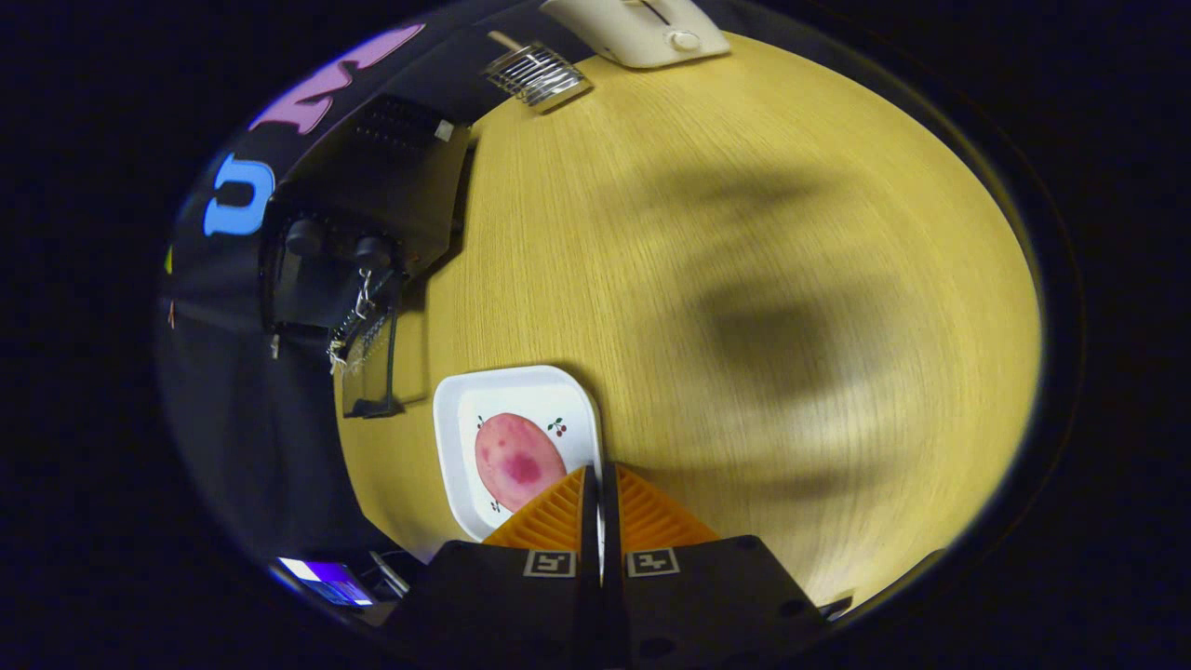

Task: Open the toaster oven, put the food inside, and close the toaster oven door.

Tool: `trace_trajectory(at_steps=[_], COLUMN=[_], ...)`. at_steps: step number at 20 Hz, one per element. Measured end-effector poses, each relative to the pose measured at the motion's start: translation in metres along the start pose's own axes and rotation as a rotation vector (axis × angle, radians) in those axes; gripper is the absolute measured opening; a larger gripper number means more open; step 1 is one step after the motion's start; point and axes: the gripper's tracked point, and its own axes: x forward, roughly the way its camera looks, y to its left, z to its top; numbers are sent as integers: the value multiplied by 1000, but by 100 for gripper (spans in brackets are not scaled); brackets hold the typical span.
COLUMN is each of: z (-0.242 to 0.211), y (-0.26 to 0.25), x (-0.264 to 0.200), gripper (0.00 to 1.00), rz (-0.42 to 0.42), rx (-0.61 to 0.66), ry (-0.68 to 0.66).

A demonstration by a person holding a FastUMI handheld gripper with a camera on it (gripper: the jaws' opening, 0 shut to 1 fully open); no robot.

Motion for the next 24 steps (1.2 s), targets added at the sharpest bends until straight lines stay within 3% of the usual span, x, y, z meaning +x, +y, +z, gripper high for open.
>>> trace_trajectory(at_steps=[2, 4, 9, 14, 16, 24], z=[-2, -2, -5, -7, -12, -5], y=[9, 10, 30, 93, 127, 228], x=[-4, -7, -33, -51, -45, 31], gripper=[6, 6, 6, 6, 6, 6], rz=[93, 134, 208, 273, 297, 266], rx=[128, 196, 244, 285, 310, 490], ry=[-10, -39, -115, -216, -252, -362])
